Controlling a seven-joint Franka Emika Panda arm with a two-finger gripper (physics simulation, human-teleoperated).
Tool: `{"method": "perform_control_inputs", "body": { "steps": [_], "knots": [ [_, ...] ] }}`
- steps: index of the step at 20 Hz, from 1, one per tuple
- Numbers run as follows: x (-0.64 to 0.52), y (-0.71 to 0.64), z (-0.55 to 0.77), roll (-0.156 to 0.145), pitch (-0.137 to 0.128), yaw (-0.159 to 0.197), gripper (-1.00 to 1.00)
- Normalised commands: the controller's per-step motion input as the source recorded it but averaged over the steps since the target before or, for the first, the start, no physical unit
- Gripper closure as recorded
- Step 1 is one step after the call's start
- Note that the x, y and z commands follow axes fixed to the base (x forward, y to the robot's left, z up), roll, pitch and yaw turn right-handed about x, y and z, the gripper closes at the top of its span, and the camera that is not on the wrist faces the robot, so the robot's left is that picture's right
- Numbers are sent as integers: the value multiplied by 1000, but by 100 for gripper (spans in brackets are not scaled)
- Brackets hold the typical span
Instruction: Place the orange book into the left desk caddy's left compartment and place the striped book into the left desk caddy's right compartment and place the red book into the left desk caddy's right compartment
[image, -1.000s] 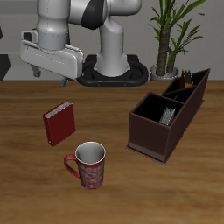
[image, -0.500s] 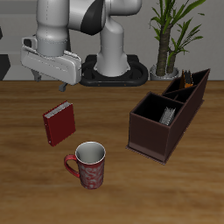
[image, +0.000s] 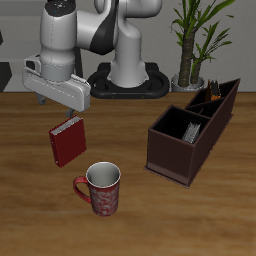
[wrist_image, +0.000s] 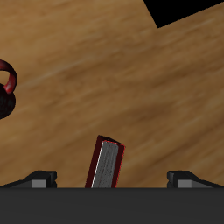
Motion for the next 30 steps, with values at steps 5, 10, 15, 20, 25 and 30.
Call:
{"method": "perform_control_inputs", "body": {
  "steps": [5, 10, 15, 20, 25, 30],
  "knots": [
    [45, 10, -325, 8, 62, -32, -100],
    [-87, 42, -246, -13, 16, -31, -100],
    [-148, 9, -140, 20, -39, -54, -100],
    [20, -178, -75, 31, 29, -79, -100],
    [-49, -182, -80, -6, 29, -67, -100],
    [98, 119, -135, 4, 23, -4, -100]
  ]
}}
